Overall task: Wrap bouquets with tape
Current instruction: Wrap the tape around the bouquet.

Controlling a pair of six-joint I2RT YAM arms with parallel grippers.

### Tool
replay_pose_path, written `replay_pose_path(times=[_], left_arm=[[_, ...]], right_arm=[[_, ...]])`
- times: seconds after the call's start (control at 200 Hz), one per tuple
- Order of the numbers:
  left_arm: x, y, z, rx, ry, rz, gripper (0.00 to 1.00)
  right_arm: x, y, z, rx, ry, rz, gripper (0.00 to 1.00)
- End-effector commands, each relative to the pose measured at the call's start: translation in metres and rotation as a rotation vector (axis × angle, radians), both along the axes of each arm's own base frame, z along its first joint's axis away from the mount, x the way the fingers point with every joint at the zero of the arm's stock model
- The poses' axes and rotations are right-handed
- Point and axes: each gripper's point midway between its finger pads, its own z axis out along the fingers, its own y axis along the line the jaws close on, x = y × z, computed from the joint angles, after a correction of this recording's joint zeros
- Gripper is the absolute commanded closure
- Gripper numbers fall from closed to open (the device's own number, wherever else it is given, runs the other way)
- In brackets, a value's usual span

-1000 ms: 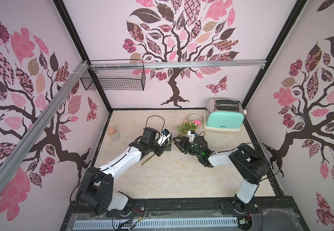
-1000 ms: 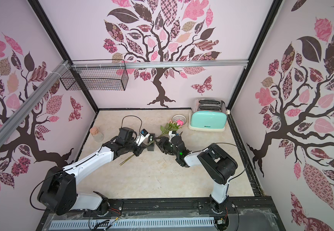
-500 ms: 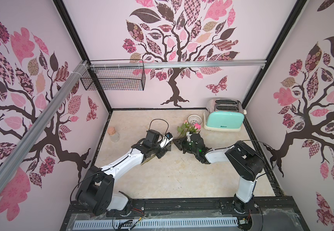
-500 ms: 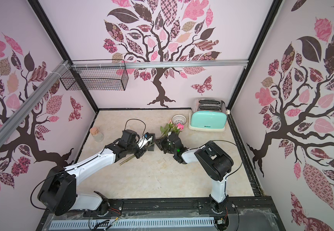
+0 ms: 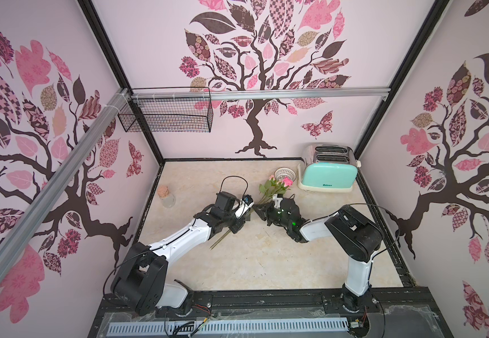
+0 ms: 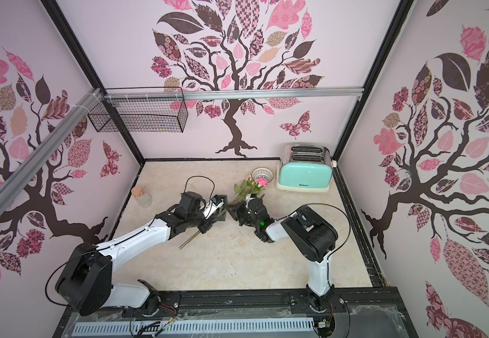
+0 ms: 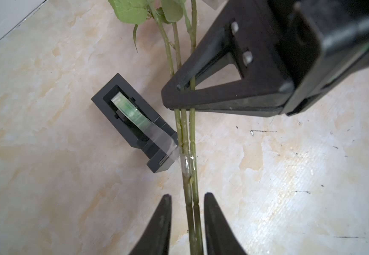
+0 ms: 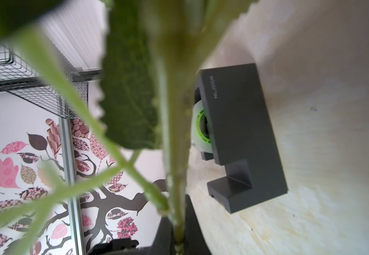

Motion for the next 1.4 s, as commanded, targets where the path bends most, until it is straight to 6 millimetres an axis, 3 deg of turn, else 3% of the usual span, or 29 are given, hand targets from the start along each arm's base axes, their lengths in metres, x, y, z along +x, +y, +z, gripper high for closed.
replay_pose_path(times=[0.0, 0.195, 0.375, 0.54, 0.615, 0.68, 0.78, 0.826, 0.926, 0.986, 1.086, 1.266, 1.396], left_arm=[[0.014, -0.002, 0.024, -0.177, 0.135, 0.135, 0.61], [0.015, 0.0, 0.029, -0.434, 0.433, 0.201, 0.54], [0.0, -0.013, 0.023, -0.487, 0.576, 0.145, 0.54], [-0.007, -0.017, 0.011, -0.495, 0.654, 0.134, 0.54], [-0.007, -0.018, 0.008, -0.498, 0.671, 0.131, 0.58], [-0.006, -0.017, 0.005, -0.483, 0.669, 0.138, 0.68], [0.001, -0.012, 0.0, -0.437, 0.646, 0.164, 1.0], [0.005, -0.009, -0.003, -0.404, 0.627, 0.181, 1.0], [0.01, -0.003, -0.004, -0.321, 0.546, 0.196, 1.0], [0.007, -0.004, -0.005, -0.238, 0.469, 0.172, 1.0], [0.0, -0.009, -0.007, -0.087, 0.312, 0.119, 1.0], [0.006, 0.004, 0.0, 0.054, 0.115, 0.137, 1.0], [0.0, 0.005, 0.006, 0.113, -0.012, 0.098, 1.0]], right_arm=[[0.004, -0.002, 0.012, 0.045, -0.122, -0.019, 1.0], [0.003, -0.006, 0.023, 0.051, -0.242, -0.033, 1.0], [0.003, -0.014, 0.036, 0.057, -0.36, -0.07, 1.0], [0.002, -0.013, 0.032, 0.057, -0.369, -0.062, 1.0], [0.003, -0.013, 0.029, 0.058, -0.364, -0.066, 1.0], [0.003, -0.014, 0.029, 0.059, -0.362, -0.066, 1.0], [0.001, -0.014, 0.029, 0.054, -0.366, -0.064, 1.0], [0.001, -0.015, 0.029, 0.047, -0.363, -0.063, 1.0], [-0.001, -0.015, 0.027, 0.031, -0.356, -0.056, 0.84], [-0.001, -0.014, 0.025, 0.021, -0.337, -0.046, 0.68], [-0.002, -0.011, 0.021, 0.009, -0.305, -0.029, 0.55], [-0.003, -0.009, 0.007, -0.011, -0.204, -0.001, 0.51], [-0.005, -0.011, 0.005, -0.008, -0.17, 0.001, 0.51]])
